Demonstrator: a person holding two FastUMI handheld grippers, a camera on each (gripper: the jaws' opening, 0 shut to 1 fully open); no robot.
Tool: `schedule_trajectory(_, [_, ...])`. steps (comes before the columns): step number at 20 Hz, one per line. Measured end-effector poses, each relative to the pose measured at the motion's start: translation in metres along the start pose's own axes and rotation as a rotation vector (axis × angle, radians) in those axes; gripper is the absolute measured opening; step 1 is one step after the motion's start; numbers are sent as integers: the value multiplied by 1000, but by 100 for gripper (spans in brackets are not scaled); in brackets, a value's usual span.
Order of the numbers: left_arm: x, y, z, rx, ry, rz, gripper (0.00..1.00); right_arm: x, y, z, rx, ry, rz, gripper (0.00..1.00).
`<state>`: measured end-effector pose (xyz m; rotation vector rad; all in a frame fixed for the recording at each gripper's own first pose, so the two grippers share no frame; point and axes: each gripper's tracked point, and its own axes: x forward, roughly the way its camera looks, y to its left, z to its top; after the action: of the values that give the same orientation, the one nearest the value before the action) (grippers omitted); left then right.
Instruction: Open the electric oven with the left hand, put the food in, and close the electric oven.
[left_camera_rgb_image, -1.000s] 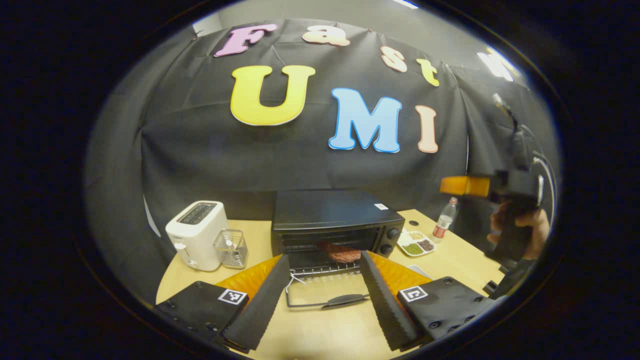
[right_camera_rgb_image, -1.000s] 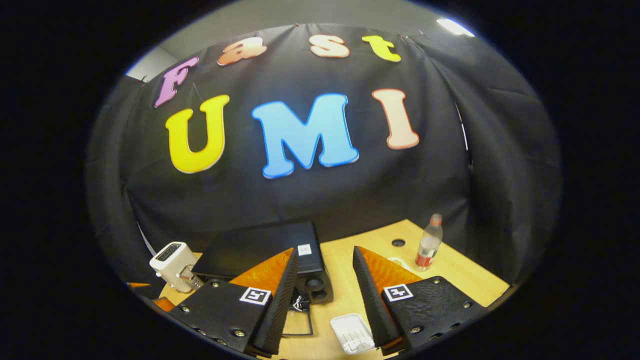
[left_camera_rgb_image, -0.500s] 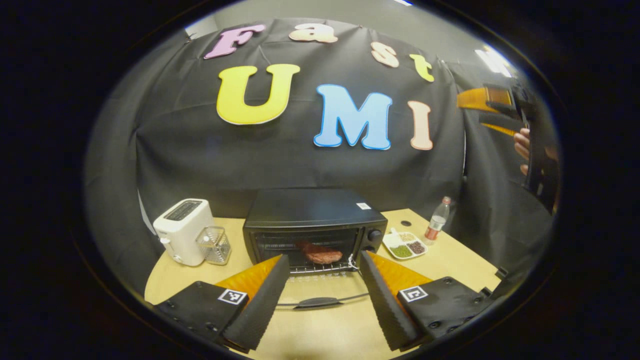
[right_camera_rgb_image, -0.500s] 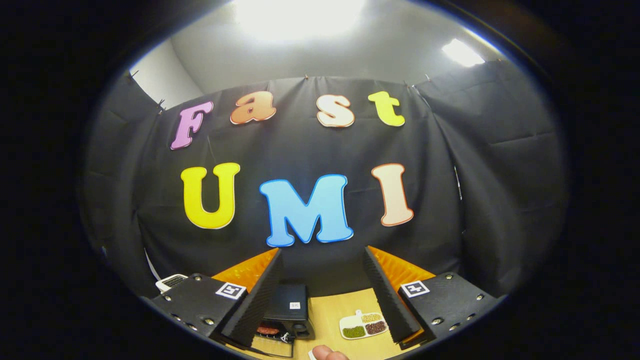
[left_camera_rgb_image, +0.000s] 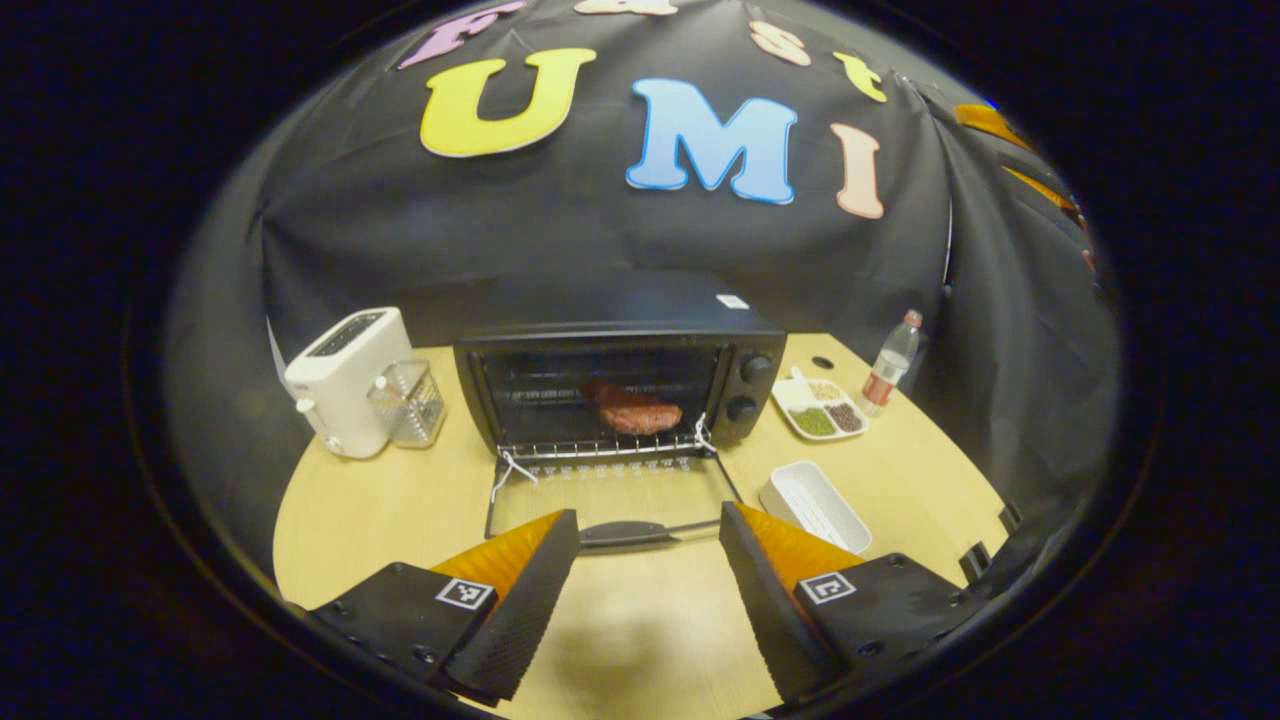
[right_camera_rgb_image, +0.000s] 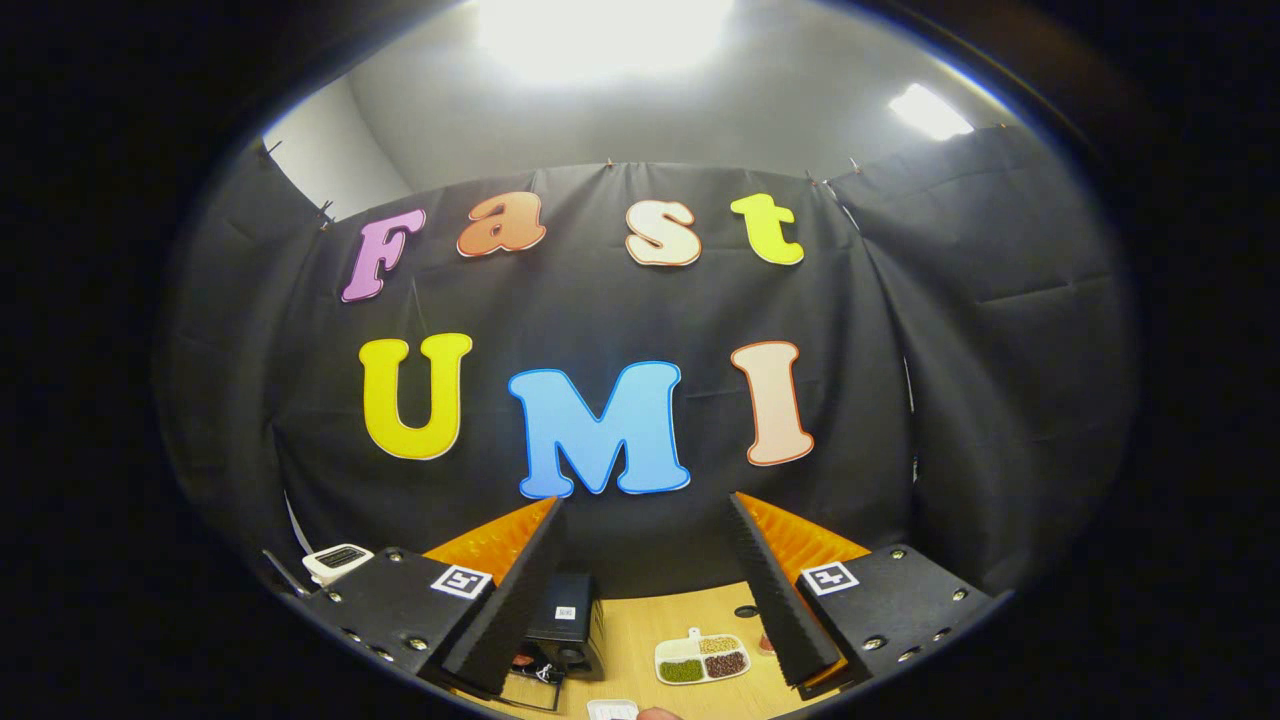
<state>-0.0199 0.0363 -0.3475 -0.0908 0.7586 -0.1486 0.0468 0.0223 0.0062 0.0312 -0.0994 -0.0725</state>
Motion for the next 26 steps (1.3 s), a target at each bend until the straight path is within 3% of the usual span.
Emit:
schedule_trajectory(7, [40, 14, -50, -42, 201, 28, 92, -1, -24, -13, 10, 40, -24, 97])
schedule_trajectory(9, [52, 15, -61, -38, 243, 34, 99, 1, -30, -16, 12, 51, -34, 97])
schedule_trajectory(11, [61, 16, -67, -19, 268, 38, 92, 0, -38, -19, 11, 58, -45, 97])
schedule_trajectory(12, [65, 16, -69, -6, 279, 41, 95, 0, -43, -20, 12, 62, -53, 97])
schedule_trajectory(14, [76, 15, -73, 12, 304, 43, 92, -2, -50, -24, 18, 72, -65, 97])
schedule_trajectory(16, [83, 15, -81, 14, 337, 48, 96, 0, -58, -25, 26, 70, -84, 97])
schedule_trajectory(26, [109, 20, -99, -15, 420, 59, 96, 0, -79, -36, 24, 91, -135, 97])
